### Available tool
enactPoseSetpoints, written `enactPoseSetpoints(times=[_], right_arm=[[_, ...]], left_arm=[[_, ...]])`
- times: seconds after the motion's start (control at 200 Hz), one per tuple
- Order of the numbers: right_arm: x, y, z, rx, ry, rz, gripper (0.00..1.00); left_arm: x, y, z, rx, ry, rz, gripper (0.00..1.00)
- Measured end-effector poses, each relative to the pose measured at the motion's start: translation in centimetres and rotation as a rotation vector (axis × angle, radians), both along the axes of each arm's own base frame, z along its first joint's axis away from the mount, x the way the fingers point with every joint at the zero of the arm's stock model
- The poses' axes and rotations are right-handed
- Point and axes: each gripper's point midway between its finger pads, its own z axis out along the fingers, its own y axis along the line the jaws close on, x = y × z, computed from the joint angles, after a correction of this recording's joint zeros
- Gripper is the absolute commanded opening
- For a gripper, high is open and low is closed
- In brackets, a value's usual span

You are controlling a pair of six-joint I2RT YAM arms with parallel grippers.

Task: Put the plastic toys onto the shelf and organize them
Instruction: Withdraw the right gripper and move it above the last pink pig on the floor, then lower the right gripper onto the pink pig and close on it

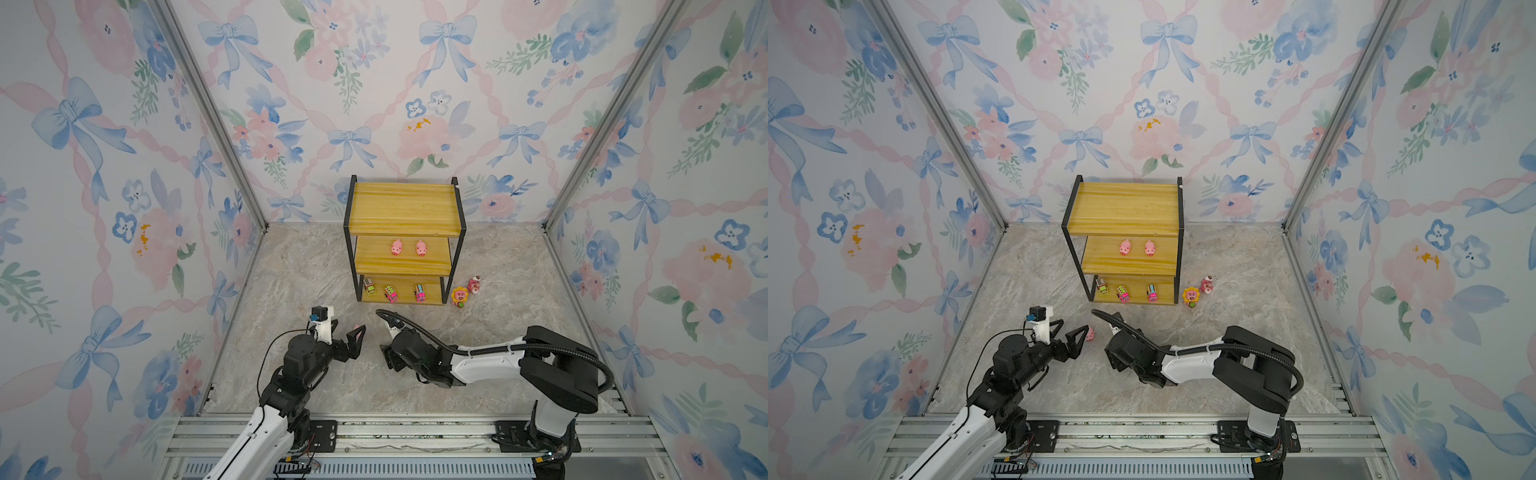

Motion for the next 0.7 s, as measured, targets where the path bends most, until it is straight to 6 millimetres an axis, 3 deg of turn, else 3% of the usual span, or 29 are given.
enactPoseSetpoints(times=[0.225, 0.465, 0.7], right_arm=[[0.5, 3.2, 0.4, 0.066, 0.017, 0.029, 0.71], [0.5, 5.5, -0.1, 0.089, 0.042, 0.057, 0.71], [0.9, 7.3, -0.3, 0.1, 0.051, 0.073, 0.71]], left_arm=[[-0.2, 0.3, 0.0, -0.011, -0.009, 0.013, 0.98], [-0.2, 0.2, -1.0, 0.004, 0.028, 0.013, 0.98], [-0.2, 0.3, -0.8, 0.0, 0.019, 0.013, 0.98]])
